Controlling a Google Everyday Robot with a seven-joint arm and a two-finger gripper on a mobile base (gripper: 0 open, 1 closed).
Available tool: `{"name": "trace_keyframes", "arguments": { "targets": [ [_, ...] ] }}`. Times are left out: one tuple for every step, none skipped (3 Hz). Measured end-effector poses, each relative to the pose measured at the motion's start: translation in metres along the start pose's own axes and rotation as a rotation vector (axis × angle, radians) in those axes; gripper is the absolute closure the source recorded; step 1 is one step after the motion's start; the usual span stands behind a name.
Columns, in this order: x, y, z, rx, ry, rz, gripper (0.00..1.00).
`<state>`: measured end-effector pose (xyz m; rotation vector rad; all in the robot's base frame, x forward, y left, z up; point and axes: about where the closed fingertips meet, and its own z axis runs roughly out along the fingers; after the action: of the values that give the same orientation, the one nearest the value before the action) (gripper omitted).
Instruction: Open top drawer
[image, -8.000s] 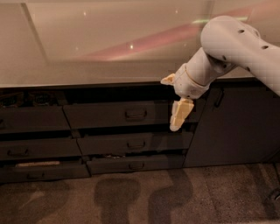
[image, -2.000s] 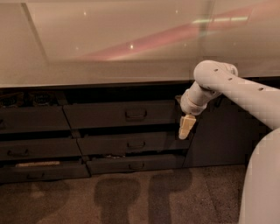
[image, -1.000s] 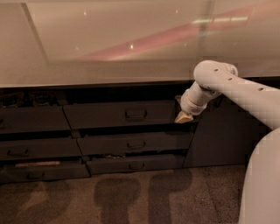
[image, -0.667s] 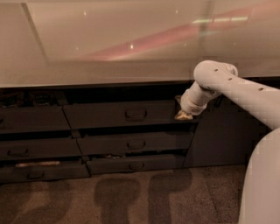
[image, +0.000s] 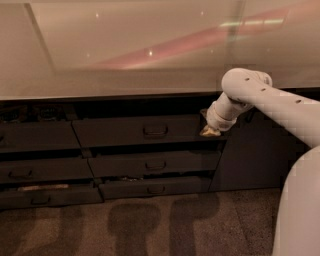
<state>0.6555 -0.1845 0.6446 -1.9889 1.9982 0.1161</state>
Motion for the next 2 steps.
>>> {"name": "trace_keyframes", "arguments": {
  "targets": [
    [0.0014,-0.003,-0.0028,0.007,0.001,-0.007,1.0],
    [0.0015,-0.0041,-0.0038,0.007,0.001,-0.008,1.0]
  ]
}}
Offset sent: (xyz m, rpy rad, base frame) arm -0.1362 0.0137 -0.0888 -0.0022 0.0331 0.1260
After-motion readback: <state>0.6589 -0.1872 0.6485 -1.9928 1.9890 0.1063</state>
